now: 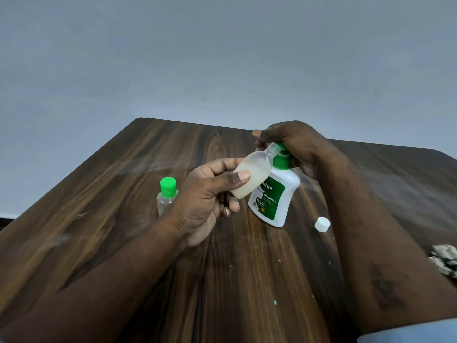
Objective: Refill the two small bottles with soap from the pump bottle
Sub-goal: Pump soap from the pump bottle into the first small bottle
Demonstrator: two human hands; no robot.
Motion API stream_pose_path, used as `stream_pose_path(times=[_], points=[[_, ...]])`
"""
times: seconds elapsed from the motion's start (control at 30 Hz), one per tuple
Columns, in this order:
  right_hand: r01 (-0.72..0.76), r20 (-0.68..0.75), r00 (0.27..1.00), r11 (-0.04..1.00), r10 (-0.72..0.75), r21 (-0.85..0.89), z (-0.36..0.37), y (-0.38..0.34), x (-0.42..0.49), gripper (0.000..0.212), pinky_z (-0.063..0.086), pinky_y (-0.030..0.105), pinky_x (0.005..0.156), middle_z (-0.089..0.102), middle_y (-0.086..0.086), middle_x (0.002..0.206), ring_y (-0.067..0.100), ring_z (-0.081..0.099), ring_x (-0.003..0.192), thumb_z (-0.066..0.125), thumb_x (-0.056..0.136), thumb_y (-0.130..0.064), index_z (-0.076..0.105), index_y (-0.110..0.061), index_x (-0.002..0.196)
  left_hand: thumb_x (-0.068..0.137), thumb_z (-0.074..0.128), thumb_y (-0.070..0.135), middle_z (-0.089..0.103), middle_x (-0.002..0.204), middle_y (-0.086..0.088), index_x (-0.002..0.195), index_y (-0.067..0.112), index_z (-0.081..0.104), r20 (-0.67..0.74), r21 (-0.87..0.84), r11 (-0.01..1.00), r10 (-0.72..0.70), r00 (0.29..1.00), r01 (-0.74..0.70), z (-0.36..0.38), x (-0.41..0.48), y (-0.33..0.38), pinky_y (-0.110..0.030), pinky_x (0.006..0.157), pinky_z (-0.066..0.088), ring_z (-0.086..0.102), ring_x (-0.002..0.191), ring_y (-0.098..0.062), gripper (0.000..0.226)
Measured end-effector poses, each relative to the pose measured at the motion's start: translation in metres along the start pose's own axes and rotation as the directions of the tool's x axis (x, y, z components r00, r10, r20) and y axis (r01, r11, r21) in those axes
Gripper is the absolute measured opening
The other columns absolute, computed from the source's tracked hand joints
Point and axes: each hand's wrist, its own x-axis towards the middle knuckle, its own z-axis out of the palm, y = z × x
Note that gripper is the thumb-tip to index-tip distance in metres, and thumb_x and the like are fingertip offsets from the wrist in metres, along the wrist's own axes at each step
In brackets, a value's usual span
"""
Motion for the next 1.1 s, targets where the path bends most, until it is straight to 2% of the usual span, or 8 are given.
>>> stream_pose_path(times=[0.17,0.37,0.53,0.67,0.8,0.9,1.0,1.1], points=[[0.037,-0.003,0.999,0.999,-0.037,0.028,-0.0024,-0.0019,-0.0022,0.021,0.051,0.026,0.064,0.078,0.013,0.105,0.018,0.067,0.079,0.069,0.098,-0.027,0.075,-0.011,0.086,0.081,0.07,0.02,0.07,0.082,-0.011,0.118,0.006,0.069,0.01,-0.006,1.0,0.002,1.0,-0.002,0.0001,-0.0002,0.0008,-0.017,0.037,0.035,0.051,0.042,-0.01,0.039],[0.017,-0.004,1.0,0.999,-0.017,0.042,-0.0009,0.0004,0.0005,0.016,0.055,0.036,0.075,0.077,0.017,0.111,0.023,0.068,0.085,0.067,0.096,-0.02,0.077,-0.011,0.087,0.08,0.072,0.02,0.07,0.082,-0.01,0.119,0.005,0.068,0.01,-0.01,1.0,0.003,1.0,-0.003,-0.0006,0.0005,0.0007,-0.017,0.038,0.034,0.051,0.042,-0.011,0.042],[0.012,0.012,1.0,0.999,-0.012,0.032,0.0005,0.0035,0.0031,0.017,0.054,0.042,0.082,0.078,0.017,0.111,0.026,0.068,0.087,0.073,0.092,-0.027,0.079,-0.013,0.084,0.08,0.071,0.02,0.07,0.081,-0.01,0.118,0.005,0.069,0.0,-0.001,1.0,0.002,1.0,-0.002,-0.0008,0.0003,-0.0001,-0.018,0.038,0.033,0.05,0.042,-0.01,0.041],[0.015,0.001,1.0,0.998,-0.015,0.058,0.0009,0.0031,0.0019,0.016,0.054,0.042,0.082,0.077,0.018,0.111,0.026,0.067,0.087,0.072,0.092,-0.024,0.078,-0.012,0.083,0.081,0.071,0.021,0.07,0.081,-0.01,0.118,0.006,0.069,0.002,0.011,1.0,0.003,1.0,-0.003,-0.0013,0.0005,-0.0009,-0.017,0.038,0.033,0.05,0.042,-0.01,0.041],[0.034,0.02,0.999,0.996,-0.036,0.081,0.0006,-0.0004,-0.0039,0.019,0.055,0.032,0.072,0.078,0.013,0.103,0.022,0.068,0.083,0.072,0.095,-0.026,0.075,-0.01,0.087,0.08,0.071,0.021,0.07,0.083,-0.011,0.121,0.004,0.067,0.0,0.009,1.0,0.002,1.0,-0.002,-0.0017,0.0001,-0.0002,-0.017,0.038,0.035,0.05,0.043,-0.011,0.045],[0.043,0.03,0.998,0.995,-0.046,0.095,-0.001,-0.0018,-0.0045,0.018,0.053,0.03,0.071,0.077,0.011,0.099,0.021,0.067,0.083,0.07,0.096,-0.025,0.074,-0.01,0.087,0.08,0.071,0.02,0.069,0.084,-0.013,0.121,0.004,0.067,0.003,0.002,1.0,0.005,1.0,-0.005,-0.0012,0.0003,0.0002,-0.017,0.037,0.034,0.05,0.043,-0.011,0.044],[0.034,0.043,0.998,0.997,-0.037,0.071,0.001,-0.0001,-0.0012,0.017,0.055,0.036,0.076,0.079,0.012,0.102,0.022,0.068,0.084,0.075,0.092,-0.028,0.076,-0.012,0.085,0.08,0.071,0.02,0.069,0.084,-0.013,0.12,0.004,0.068,0.002,0.002,1.0,0.005,1.0,-0.005,-0.0013,0.0006,-0.0002,-0.017,0.037,0.034,0.05,0.042,-0.011,0.043],[0.013,0.041,0.999,0.998,-0.016,0.06,0.0023,0.002,0.0004,0.021,0.056,0.051,0.092,0.079,0.015,0.108,0.027,0.069,0.089,0.081,0.081,-0.035,0.08,-0.015,0.08,0.08,0.072,0.021,0.07,0.084,-0.013,0.12,0.004,0.068,-0.002,0.011,1.0,0.001,1.0,-0.001,-0.0014,0.0001,-0.0007,-0.017,0.037,0.035,0.05,0.043,-0.011,0.044]])
